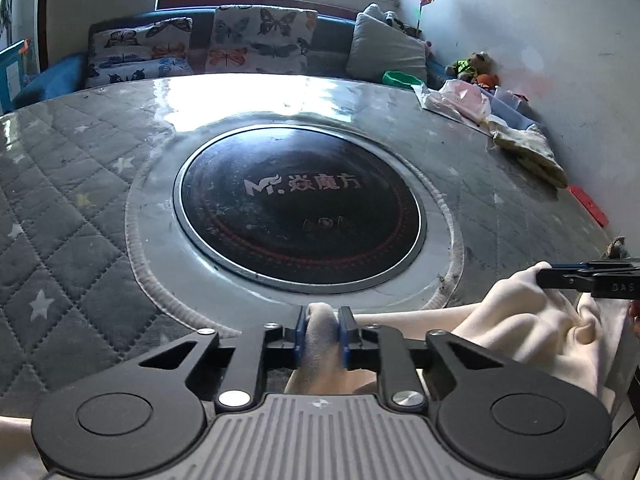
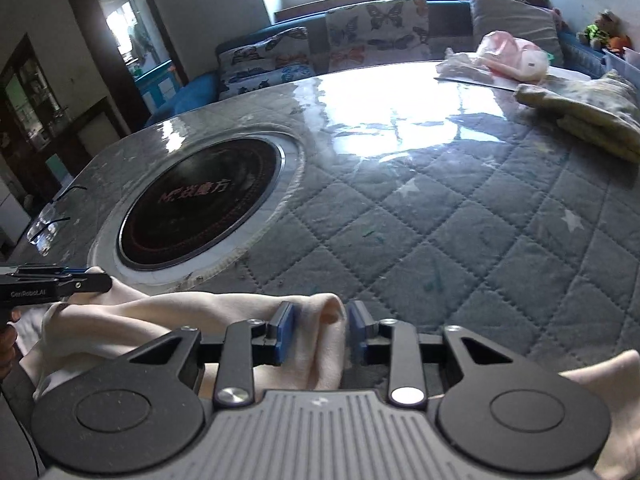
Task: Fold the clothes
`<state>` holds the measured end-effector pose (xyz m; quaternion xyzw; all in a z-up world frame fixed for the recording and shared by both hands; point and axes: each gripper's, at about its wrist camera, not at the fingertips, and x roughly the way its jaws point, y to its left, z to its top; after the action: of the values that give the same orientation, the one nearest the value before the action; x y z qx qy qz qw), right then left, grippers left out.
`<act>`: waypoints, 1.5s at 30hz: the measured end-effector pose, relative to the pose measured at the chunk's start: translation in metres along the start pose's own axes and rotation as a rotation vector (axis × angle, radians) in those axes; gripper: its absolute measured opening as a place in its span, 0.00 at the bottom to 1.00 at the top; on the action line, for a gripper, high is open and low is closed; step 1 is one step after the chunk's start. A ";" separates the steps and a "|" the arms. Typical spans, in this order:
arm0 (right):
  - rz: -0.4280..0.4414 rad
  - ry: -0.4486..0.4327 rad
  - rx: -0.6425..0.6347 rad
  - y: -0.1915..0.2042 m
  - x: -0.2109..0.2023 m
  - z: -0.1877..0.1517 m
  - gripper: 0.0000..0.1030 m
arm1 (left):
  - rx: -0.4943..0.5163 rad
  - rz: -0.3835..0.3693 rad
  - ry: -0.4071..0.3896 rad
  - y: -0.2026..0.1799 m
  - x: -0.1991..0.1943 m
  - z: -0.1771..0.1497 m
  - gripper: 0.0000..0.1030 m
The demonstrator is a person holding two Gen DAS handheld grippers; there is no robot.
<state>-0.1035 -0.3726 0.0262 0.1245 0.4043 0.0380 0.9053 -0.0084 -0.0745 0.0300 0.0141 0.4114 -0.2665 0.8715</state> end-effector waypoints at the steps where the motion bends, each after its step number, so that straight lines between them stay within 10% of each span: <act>1: 0.004 -0.004 -0.010 0.002 0.001 0.001 0.13 | -0.004 -0.003 -0.008 0.000 -0.001 0.001 0.15; 15: 0.207 -0.270 -0.211 0.028 -0.066 0.004 0.07 | -0.051 -0.190 -0.246 0.019 -0.090 -0.005 0.13; 21: 0.253 -0.140 -0.440 0.047 -0.083 -0.052 0.07 | 0.047 -0.219 -0.161 0.014 -0.109 -0.058 0.13; 27: 0.230 -0.122 -0.325 0.035 -0.069 -0.035 0.31 | 0.100 -0.236 -0.126 -0.007 -0.101 -0.076 0.13; 30: 0.241 -0.149 -0.240 0.030 -0.058 -0.011 0.59 | 0.139 -0.245 -0.111 -0.016 -0.095 -0.083 0.13; 39: 0.176 -0.068 -0.111 0.038 0.019 0.047 0.57 | 0.143 -0.248 -0.087 -0.013 -0.089 -0.092 0.13; 45: 0.131 0.037 -0.120 0.046 0.064 0.062 0.28 | 0.138 -0.251 -0.092 -0.010 -0.089 -0.094 0.14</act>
<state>-0.0135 -0.3297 0.0316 0.0956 0.4090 0.1234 0.8991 -0.1261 -0.0202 0.0348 0.0104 0.3503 -0.4016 0.8461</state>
